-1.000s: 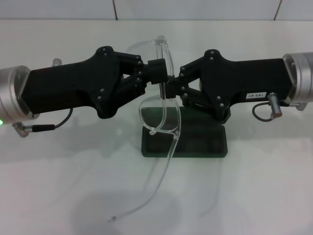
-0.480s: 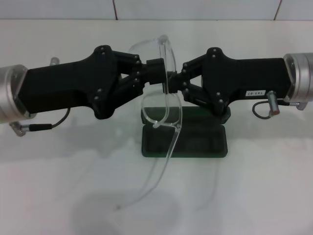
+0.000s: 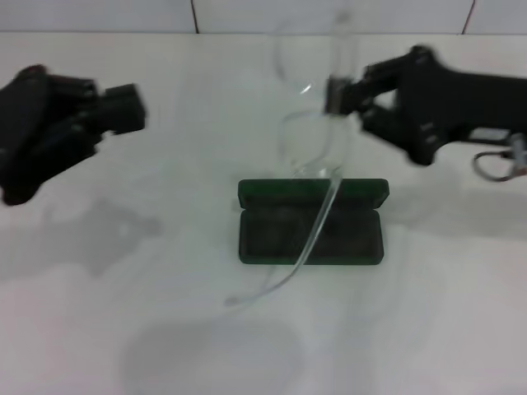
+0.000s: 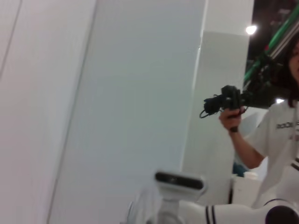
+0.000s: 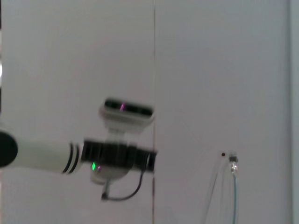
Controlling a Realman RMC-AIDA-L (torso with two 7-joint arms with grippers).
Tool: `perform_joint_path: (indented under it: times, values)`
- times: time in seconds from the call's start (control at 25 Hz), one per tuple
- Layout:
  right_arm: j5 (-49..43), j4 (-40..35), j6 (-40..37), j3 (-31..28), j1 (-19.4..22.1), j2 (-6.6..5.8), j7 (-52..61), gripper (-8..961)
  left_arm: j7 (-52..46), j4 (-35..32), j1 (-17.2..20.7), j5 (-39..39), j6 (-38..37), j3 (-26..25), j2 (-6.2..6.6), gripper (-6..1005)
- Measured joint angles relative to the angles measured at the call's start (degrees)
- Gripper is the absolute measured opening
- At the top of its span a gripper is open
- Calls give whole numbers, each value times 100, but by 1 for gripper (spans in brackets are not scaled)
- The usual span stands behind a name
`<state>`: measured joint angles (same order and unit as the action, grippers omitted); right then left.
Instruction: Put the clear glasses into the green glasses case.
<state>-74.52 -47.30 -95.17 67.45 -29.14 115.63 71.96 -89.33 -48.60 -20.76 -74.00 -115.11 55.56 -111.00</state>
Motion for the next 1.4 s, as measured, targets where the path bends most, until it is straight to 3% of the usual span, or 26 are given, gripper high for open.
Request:
perform_joint_path:
  times: [0.12, 0.28, 0.52, 0.56, 0.84, 1.08, 1.4]
  values:
    - [176, -66, -419, -530, 161, -6, 29, 54, 106, 0, 160, -14, -10, -6, 85, 55]
    - [564, -30, -959, -1226, 318, -12, 80, 54, 277, 5, 259, -47, -13, -9, 88, 55]
    - [1369, 179, -1251, -1504, 513, 3, 55, 54, 286, 21, 195, -65, -18, 89, 32, 56]
    - [1530, 293, -1261, -1489, 511, 11, 23, 54, 285, 2, 89, -71, -24, 270, -70, 56]
    - [1848, 1279, -1308, -1390, 62, 29, -361, 54, 293, 21, -390, -71, -44, 803, -456, 55]
    - [1851, 1876, -1308, -1273, -316, 44, -773, 54, 360, 52, -731, -41, -29, 927, -786, 56]
    - [1852, 2038, -1234, -984, -514, 52, -1059, 54, 450, 62, -780, 264, -13, 919, -831, 56]
